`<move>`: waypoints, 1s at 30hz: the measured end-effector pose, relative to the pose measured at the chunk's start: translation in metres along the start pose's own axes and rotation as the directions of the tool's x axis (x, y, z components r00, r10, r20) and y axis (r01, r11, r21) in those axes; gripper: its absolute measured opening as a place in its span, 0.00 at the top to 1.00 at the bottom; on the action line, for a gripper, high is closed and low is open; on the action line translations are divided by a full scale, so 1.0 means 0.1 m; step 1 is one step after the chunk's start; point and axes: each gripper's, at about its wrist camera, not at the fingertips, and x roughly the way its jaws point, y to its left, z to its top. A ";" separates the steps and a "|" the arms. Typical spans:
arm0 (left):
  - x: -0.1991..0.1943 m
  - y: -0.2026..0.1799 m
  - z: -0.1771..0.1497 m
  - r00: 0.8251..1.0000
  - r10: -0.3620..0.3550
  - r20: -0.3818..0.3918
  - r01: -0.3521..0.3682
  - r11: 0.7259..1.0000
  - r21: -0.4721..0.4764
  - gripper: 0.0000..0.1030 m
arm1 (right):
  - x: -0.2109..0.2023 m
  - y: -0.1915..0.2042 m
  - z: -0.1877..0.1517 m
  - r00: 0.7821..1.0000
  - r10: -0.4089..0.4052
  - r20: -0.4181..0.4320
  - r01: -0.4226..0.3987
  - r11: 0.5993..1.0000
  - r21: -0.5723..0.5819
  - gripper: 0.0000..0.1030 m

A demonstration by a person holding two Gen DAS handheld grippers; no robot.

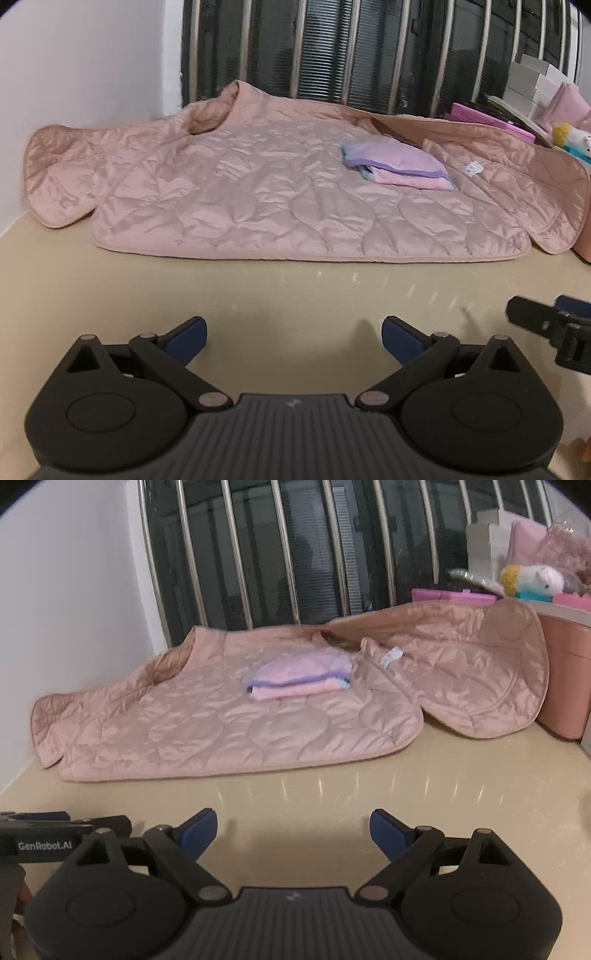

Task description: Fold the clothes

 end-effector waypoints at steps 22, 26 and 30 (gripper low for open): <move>0.07 -0.13 -0.02 0.998 0.059 -0.022 -0.059 0.998 0.024 0.01 | 0.21 0.20 -0.06 0.989 -0.085 -0.119 0.071 0.990 -0.118 0.00; 0.01 -0.15 -0.09 0.999 0.053 -0.003 -0.053 0.998 0.030 0.01 | 0.21 0.19 -0.06 0.989 -0.083 -0.120 0.069 0.991 -0.118 0.00; 0.00 -0.14 -0.10 0.999 0.046 -0.001 -0.046 0.998 0.033 0.01 | 0.21 0.19 -0.06 0.989 -0.084 -0.119 0.069 0.991 -0.118 0.00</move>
